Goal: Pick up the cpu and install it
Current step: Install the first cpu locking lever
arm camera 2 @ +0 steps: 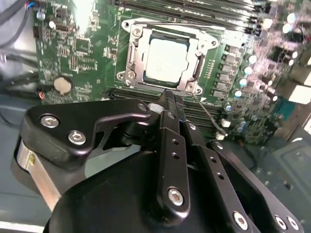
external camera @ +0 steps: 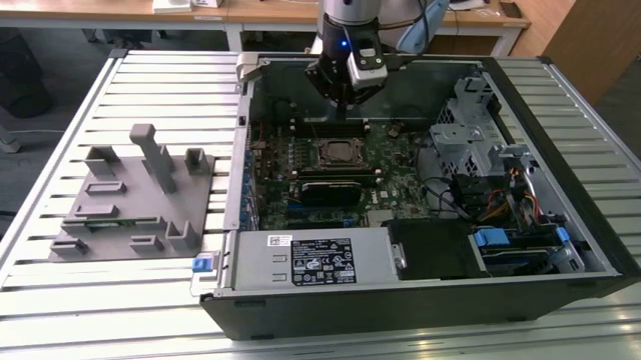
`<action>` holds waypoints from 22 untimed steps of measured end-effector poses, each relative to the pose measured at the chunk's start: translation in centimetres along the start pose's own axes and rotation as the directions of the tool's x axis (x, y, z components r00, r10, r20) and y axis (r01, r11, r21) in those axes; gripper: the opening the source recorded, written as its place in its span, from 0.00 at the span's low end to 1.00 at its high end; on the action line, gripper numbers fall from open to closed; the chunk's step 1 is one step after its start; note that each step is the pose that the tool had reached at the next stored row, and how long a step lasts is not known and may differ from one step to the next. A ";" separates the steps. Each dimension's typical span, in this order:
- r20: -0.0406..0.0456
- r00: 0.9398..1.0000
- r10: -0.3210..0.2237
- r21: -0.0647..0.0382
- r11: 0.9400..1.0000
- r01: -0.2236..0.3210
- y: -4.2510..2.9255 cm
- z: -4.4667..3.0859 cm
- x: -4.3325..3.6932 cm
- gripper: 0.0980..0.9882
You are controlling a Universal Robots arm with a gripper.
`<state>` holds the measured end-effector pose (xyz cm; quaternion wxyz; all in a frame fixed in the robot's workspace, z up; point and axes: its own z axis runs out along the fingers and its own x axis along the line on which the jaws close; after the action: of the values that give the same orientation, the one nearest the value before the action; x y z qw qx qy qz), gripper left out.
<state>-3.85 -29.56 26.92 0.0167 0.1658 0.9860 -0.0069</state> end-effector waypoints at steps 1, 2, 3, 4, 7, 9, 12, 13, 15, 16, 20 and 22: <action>0.000 1.000 -0.018 -0.001 1.000 0.018 0.00 0.01 0.00 0.03; 0.000 0.999 -0.038 -0.001 0.999 0.038 0.00 0.02 0.00 0.03; 0.000 0.998 -0.055 -0.002 0.998 0.055 0.00 0.02 0.00 0.03; 0.001 0.997 -0.074 -0.002 0.997 0.074 0.00 0.02 0.00 0.03; 0.001 0.992 -0.127 -0.004 0.992 0.127 0.00 0.04 0.00 0.03; 0.002 0.987 -0.163 -0.006 0.987 0.163 0.00 0.05 0.00 0.03; 0.003 0.976 -0.218 -0.007 0.976 0.218 0.00 0.06 0.00 0.03; 0.003 0.972 -0.235 -0.008 0.972 0.235 0.00 0.06 0.00 0.03; 0.003 0.963 -0.270 -0.009 0.963 0.270 0.00 0.07 0.00 0.03; 0.004 0.958 -0.287 -0.010 0.958 0.288 0.00 0.07 0.00 0.03; 0.005 0.936 -0.353 -0.012 0.936 0.353 0.00 0.10 0.00 0.03; 0.006 0.931 -0.366 -0.013 0.931 0.366 -0.06 0.10 0.18 0.03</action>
<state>-4.04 -29.56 26.81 0.0178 -0.0209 0.9996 -0.0036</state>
